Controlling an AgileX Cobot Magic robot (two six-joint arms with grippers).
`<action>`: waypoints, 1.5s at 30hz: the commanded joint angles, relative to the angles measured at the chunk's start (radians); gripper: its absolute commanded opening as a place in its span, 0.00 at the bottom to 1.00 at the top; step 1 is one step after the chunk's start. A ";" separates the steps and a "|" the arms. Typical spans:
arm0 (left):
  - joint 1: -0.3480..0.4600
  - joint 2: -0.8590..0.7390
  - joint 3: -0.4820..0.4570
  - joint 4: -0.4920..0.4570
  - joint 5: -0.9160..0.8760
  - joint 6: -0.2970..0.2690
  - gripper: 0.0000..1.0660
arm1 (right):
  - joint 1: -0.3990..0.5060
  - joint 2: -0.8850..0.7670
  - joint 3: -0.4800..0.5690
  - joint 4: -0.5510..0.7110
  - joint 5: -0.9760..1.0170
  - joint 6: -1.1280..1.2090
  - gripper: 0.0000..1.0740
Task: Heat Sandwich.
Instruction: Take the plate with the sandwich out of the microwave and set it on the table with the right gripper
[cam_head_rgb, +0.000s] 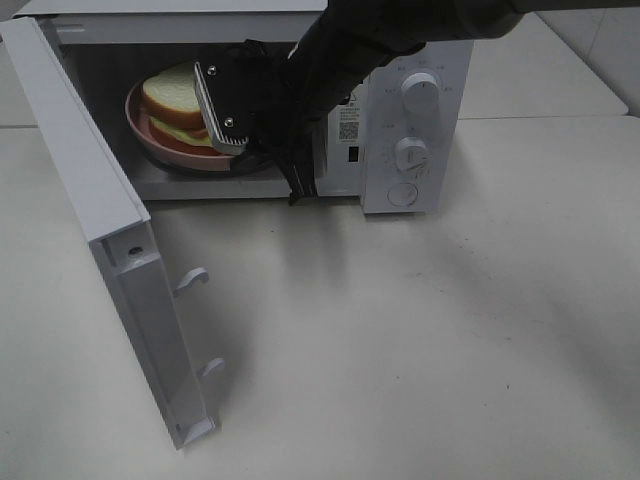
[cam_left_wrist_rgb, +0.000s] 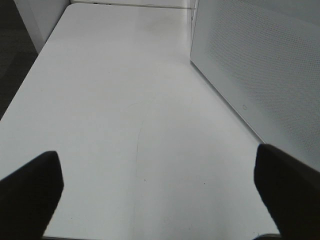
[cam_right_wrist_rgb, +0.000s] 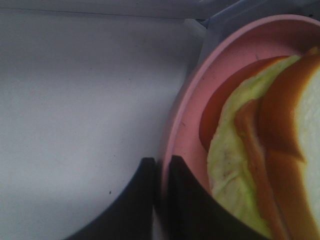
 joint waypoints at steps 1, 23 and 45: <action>0.002 -0.005 0.000 0.003 -0.009 0.001 0.90 | -0.002 -0.042 0.046 0.053 -0.029 -0.039 0.00; 0.002 -0.005 0.000 0.003 -0.009 0.001 0.90 | -0.002 -0.225 0.327 0.141 -0.107 -0.101 0.00; 0.002 -0.005 0.000 0.003 -0.009 0.001 0.90 | -0.002 -0.519 0.694 0.142 -0.178 -0.104 0.00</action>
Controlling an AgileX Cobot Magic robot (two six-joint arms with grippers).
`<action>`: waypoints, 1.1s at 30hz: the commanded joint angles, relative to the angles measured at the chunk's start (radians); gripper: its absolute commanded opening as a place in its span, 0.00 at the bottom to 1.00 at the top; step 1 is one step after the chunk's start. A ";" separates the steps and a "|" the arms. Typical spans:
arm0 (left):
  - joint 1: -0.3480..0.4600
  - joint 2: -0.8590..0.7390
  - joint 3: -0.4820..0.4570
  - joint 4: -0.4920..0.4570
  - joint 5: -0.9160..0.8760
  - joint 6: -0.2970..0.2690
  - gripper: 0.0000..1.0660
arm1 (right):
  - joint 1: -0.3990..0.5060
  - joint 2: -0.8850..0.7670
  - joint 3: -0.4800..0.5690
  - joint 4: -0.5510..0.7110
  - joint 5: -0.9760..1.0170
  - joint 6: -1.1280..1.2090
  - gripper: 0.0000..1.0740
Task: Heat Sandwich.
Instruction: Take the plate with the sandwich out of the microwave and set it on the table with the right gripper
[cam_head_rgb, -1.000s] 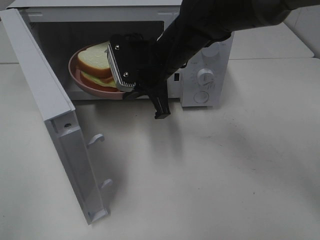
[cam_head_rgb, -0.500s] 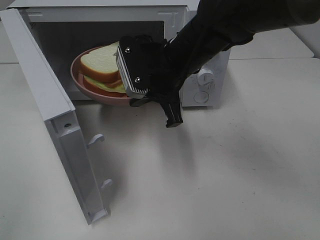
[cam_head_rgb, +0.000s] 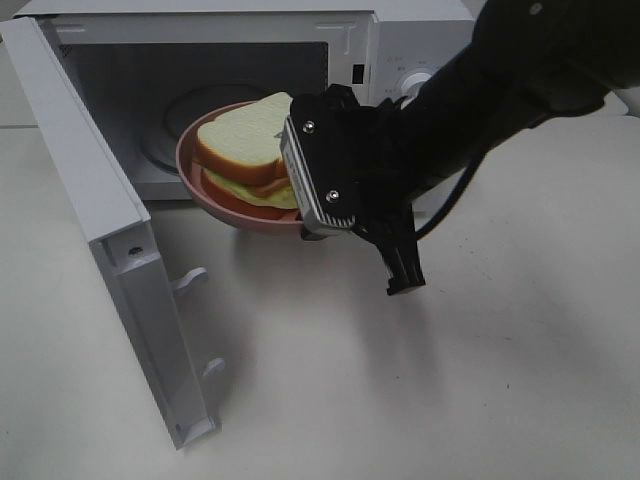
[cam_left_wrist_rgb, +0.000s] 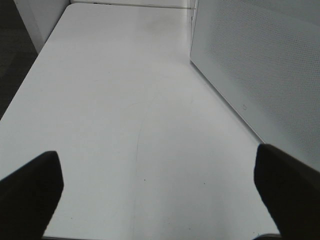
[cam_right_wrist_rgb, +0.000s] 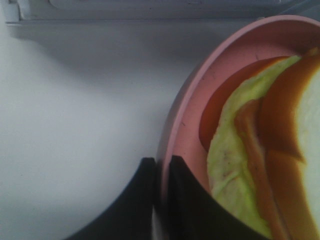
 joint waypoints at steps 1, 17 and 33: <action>0.002 -0.005 0.000 0.003 -0.009 0.001 0.90 | 0.000 -0.072 0.064 0.011 -0.036 -0.008 0.00; 0.002 -0.005 0.000 0.003 -0.009 0.001 0.90 | 0.000 -0.356 0.347 -0.005 -0.075 0.082 0.00; 0.002 -0.005 0.000 0.003 -0.009 0.001 0.90 | 0.000 -0.567 0.493 -0.338 -0.077 0.518 0.00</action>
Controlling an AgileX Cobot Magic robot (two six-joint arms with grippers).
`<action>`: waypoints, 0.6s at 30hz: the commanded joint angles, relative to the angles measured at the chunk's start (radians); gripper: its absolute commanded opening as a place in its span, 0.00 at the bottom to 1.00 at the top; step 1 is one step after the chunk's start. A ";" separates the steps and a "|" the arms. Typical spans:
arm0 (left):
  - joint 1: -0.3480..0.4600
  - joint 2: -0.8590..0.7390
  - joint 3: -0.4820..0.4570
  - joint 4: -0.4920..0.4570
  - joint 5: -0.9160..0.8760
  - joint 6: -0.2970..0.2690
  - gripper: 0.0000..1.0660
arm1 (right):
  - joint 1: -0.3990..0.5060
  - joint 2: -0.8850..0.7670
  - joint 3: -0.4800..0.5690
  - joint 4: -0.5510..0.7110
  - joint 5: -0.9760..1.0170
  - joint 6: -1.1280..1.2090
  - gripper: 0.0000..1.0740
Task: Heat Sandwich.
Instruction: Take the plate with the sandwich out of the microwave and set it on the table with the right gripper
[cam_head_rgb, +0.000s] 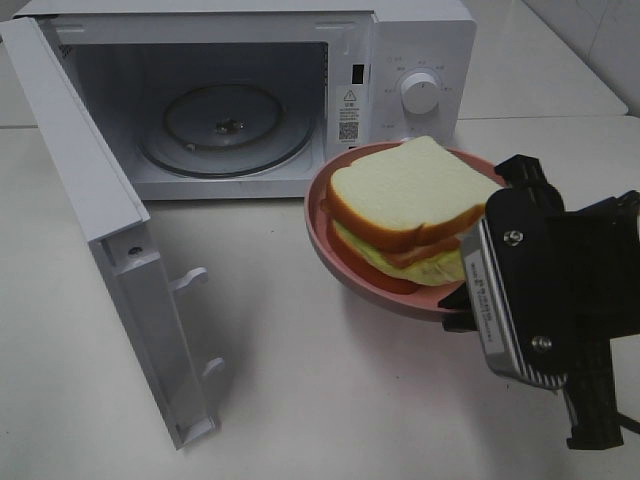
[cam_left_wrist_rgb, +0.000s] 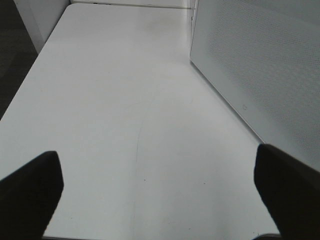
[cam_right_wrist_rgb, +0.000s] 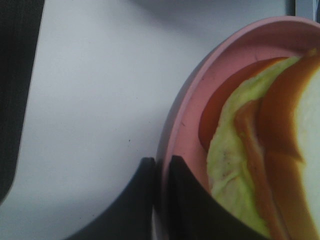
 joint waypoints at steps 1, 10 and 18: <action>0.002 -0.005 0.000 0.003 -0.009 0.001 0.90 | 0.000 -0.043 0.007 -0.119 -0.017 0.163 0.00; 0.002 -0.005 0.000 0.003 -0.009 0.001 0.90 | 0.000 -0.050 0.012 -0.423 0.000 0.572 0.00; 0.002 -0.005 0.000 0.003 -0.009 0.001 0.90 | 0.000 -0.050 0.012 -0.569 0.001 0.820 0.00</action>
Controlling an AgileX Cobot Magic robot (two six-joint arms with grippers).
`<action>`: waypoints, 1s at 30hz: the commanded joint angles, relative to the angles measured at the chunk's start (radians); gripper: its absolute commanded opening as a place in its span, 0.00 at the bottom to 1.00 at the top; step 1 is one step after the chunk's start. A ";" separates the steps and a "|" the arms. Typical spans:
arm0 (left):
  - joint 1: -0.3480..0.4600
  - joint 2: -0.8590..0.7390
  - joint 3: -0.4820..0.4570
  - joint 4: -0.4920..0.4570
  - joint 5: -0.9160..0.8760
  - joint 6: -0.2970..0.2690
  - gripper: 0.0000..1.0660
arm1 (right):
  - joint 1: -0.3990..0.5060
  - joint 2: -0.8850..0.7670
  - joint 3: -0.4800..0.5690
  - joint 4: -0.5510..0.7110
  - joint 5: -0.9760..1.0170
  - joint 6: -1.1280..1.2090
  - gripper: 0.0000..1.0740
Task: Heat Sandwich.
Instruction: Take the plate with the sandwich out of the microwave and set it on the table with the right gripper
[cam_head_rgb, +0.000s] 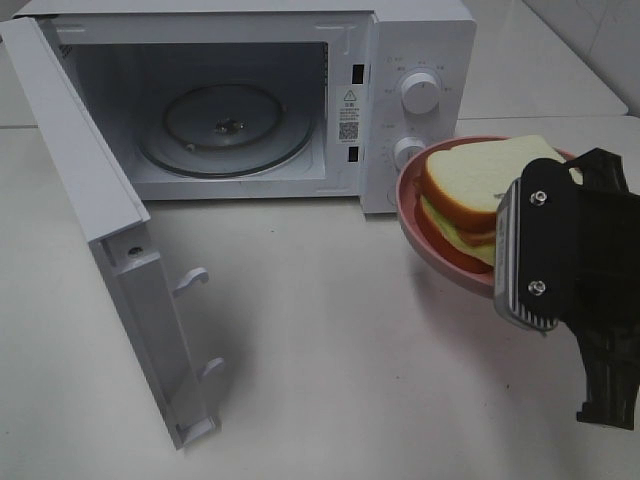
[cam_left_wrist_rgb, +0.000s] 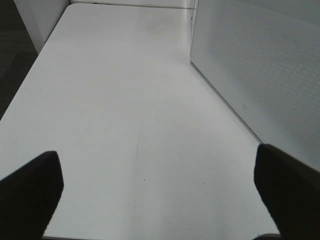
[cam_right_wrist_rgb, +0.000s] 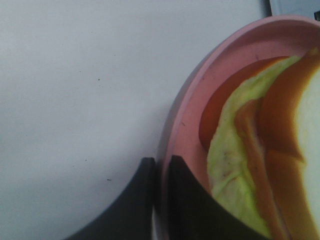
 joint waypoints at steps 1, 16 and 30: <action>0.002 -0.005 0.000 0.003 -0.009 0.001 0.90 | 0.000 -0.014 -0.004 -0.104 -0.022 0.164 0.00; 0.002 -0.005 0.000 0.003 -0.009 0.001 0.90 | 0.000 -0.014 -0.004 -0.304 0.072 0.434 0.00; 0.002 -0.005 0.000 0.003 -0.009 0.001 0.90 | 0.000 -0.014 -0.004 -0.522 0.196 0.782 0.00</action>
